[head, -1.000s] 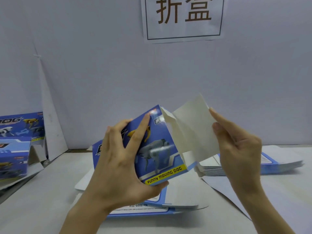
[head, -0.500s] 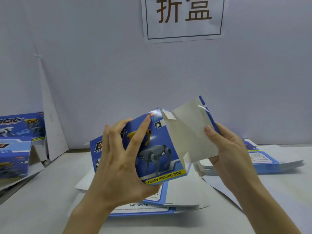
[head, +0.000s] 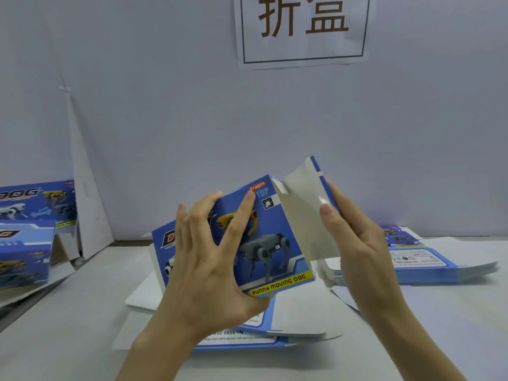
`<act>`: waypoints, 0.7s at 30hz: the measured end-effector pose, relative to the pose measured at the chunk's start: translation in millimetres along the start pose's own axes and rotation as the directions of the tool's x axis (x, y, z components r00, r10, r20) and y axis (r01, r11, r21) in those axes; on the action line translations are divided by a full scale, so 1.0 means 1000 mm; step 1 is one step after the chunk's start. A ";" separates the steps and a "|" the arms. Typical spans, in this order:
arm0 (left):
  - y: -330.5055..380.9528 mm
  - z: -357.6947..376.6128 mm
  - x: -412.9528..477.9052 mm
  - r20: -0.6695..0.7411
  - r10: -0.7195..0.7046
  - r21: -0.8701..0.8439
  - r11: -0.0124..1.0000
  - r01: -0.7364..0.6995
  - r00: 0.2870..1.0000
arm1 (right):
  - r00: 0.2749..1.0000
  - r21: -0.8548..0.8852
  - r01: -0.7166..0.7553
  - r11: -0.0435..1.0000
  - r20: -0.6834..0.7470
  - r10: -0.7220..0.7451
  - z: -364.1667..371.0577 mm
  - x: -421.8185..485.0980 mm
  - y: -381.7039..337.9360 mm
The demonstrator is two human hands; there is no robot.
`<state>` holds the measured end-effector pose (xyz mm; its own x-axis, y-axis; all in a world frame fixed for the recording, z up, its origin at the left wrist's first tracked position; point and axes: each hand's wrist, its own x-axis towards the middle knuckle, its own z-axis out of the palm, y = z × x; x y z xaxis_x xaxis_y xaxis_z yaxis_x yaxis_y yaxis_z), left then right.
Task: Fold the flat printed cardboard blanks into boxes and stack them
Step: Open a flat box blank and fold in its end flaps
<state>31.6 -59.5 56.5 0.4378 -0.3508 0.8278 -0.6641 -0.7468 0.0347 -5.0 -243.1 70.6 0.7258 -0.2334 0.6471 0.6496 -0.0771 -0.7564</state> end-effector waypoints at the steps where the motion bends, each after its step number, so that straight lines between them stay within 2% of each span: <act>1: 0.000 0.000 0.000 -0.006 -0.009 0.005 1.000 0.009 1.000 | 0.999 -0.031 0.014 0.999 0.047 -0.013 0.003 -0.002 0.001; 6: 0.002 0.003 -0.002 -0.014 -0.020 0.046 0.999 0.021 1.000 | 0.985 -0.133 0.016 0.991 0.171 0.007 0.009 -0.008 0.006; 15: 0.005 0.003 -0.003 0.014 -0.045 0.032 0.999 0.044 0.999 | 0.972 -0.390 0.152 0.908 0.223 -0.067 0.007 -0.009 0.001; 18: 0.006 0.004 -0.003 0.029 -0.043 0.024 0.999 0.042 0.999 | 0.963 -0.388 0.189 0.902 0.254 -0.093 0.007 -0.010 0.003; 21: 0.006 0.003 -0.003 0.030 -0.037 0.006 0.999 0.037 0.999 | 0.962 -0.279 0.169 0.945 0.255 -0.096 0.010 -0.010 0.003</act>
<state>28.0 -64.8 51.9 0.4797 -0.3396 0.8090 -0.6437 -0.7628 0.0615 -8.3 -231.1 62.5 0.6936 0.0304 0.7197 0.6733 -0.3826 -0.6327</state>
